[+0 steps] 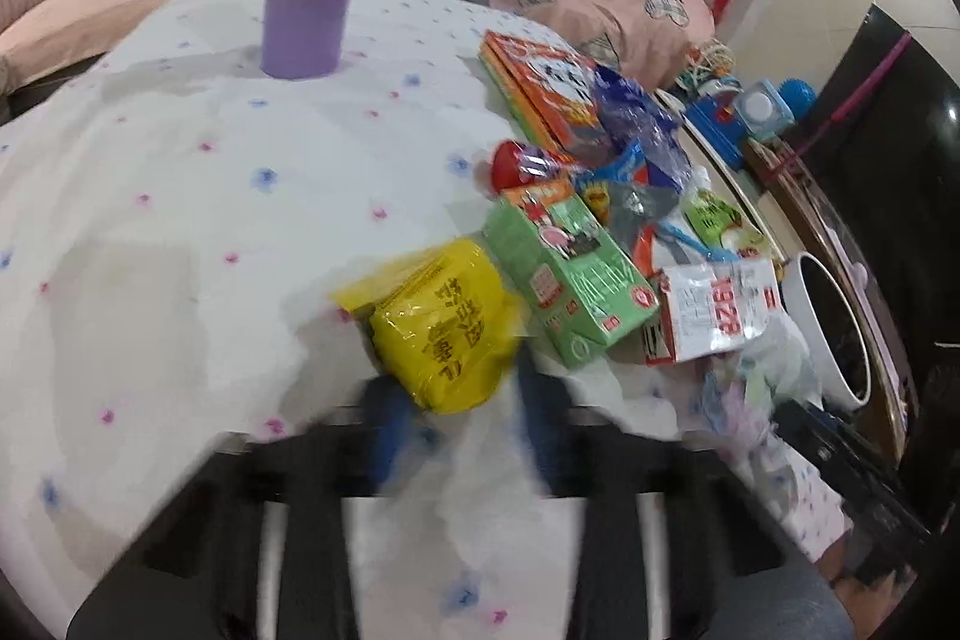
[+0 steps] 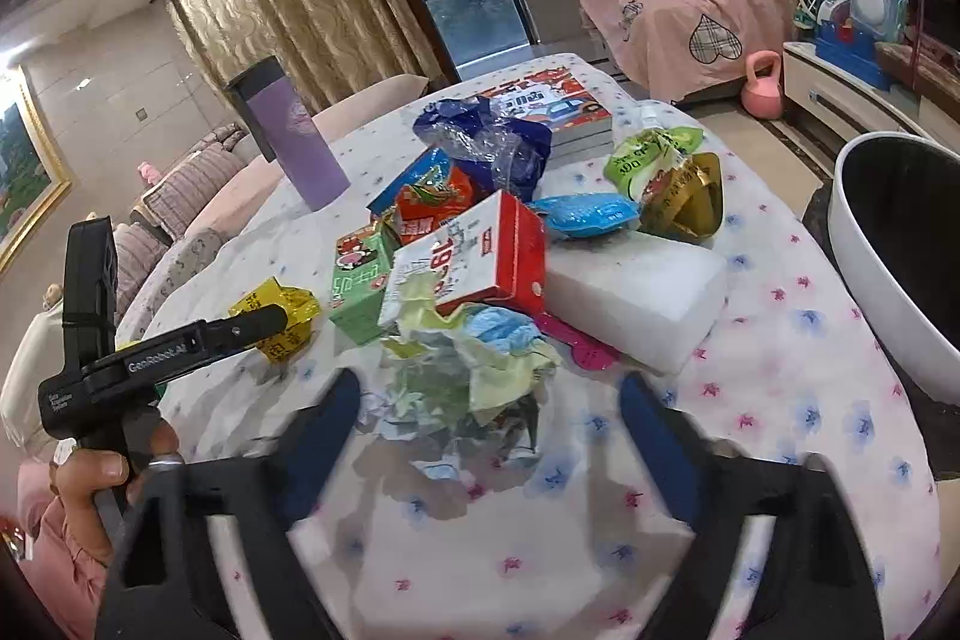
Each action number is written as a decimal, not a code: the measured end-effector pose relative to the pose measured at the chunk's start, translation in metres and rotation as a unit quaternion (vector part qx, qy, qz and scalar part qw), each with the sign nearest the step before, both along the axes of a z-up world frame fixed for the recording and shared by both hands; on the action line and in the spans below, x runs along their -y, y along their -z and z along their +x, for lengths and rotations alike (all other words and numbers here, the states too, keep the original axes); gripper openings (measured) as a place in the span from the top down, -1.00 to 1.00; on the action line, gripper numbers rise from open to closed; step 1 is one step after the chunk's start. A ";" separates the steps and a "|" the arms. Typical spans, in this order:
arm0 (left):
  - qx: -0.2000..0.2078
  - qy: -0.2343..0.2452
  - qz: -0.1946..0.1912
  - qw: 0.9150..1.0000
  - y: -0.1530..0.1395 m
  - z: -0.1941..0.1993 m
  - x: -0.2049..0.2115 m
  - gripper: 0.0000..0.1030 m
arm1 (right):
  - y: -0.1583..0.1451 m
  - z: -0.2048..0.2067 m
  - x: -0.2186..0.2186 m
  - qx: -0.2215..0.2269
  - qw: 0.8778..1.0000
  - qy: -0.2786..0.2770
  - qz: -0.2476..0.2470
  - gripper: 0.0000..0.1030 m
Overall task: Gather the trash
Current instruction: 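Grasp the yellow packet with the left gripper while the right gripper grasps crumpled foil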
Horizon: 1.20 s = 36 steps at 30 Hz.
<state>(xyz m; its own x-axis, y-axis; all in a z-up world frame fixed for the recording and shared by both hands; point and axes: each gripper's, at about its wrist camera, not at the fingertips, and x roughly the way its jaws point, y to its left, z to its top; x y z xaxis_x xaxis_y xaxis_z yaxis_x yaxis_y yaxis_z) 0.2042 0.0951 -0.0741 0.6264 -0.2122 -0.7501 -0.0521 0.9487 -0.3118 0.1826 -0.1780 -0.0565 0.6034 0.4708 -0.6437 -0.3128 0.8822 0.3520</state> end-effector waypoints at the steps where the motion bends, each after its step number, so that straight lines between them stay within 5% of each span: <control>1: 0.000 0.001 -0.002 1.000 0.000 -0.001 0.001 0.76 | 0.001 0.000 0.001 -0.004 1.000 -0.002 0.002 0.19; 4: 0.010 0.006 0.005 1.000 -0.006 -0.011 0.006 0.76 | 0.000 -0.004 0.003 0.004 1.000 -0.004 -0.005 0.74; 7: 0.016 0.011 0.001 1.000 -0.013 -0.025 0.013 0.77 | -0.005 -0.014 0.007 0.013 1.000 -0.010 -0.006 0.89; 20: 0.033 0.098 -0.024 0.994 -0.038 -0.067 0.093 0.77 | -0.023 -0.048 0.050 0.031 0.999 0.013 0.005 0.95; 36: 0.051 0.186 -0.022 0.981 -0.060 -0.064 0.177 0.77 | -0.048 -0.061 0.116 0.068 0.995 0.072 0.009 0.95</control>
